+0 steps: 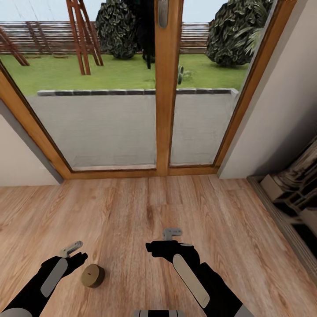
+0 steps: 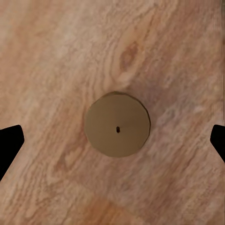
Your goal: Place each of the two pumpkins and all three candles from the living room inside a cabinet in the living room (use any cabinet), then make sure every cabinet is closed, and position the cauldron so it is next to a table in the living room.
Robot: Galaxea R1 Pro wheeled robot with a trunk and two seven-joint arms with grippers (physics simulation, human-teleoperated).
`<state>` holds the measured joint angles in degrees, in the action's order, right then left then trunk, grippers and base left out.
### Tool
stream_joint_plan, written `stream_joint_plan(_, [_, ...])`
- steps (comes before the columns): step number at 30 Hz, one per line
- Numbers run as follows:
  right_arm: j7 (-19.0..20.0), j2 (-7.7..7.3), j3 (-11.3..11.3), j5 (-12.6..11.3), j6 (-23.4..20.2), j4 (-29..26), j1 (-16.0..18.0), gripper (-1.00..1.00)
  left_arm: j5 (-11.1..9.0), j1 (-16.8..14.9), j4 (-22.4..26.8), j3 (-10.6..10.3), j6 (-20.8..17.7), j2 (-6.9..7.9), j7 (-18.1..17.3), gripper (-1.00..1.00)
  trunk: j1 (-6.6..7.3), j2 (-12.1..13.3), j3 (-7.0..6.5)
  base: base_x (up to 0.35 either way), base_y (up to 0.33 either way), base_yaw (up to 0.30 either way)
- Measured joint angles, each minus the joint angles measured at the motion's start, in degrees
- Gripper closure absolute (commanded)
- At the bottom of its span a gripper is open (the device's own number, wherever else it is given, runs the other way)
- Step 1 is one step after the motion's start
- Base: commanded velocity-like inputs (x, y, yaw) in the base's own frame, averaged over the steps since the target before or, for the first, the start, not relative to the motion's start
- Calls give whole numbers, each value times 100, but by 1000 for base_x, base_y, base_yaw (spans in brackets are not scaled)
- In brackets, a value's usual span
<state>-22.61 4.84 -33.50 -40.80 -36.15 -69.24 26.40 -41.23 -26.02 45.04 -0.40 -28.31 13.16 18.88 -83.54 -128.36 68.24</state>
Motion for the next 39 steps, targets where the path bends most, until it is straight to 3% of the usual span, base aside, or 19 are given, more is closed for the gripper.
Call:
stream_joint_plan(30, [19, -1, -8, -11, -84, -159, -6, -100, -9, 1, 4, 0, 4, -7, 9, -100, 0, 0, -8, 64, 30, -13])
stream_joint_plan(33, [34, -66, -13, -20, -304, -601, -32, -100, -9, 1, 10, 0, 6, -8, -1, -100, -21, -39, 9, 0, 0, 0])
stream_joint_plan(36, [41, -249, -17, -123, -467, -1104, -45, -100, -9, 1, 11, 0, 7, -8, 0, -100, -87, -159, 63, 0, 0, 0])
stream_joint_plan(39, [44, -469, -20, -503, -575, -1615, -50, -100, -9, 1, 12, 0, 7, -8, 6, -100, -153, -279, 117, 0, 0, 0])
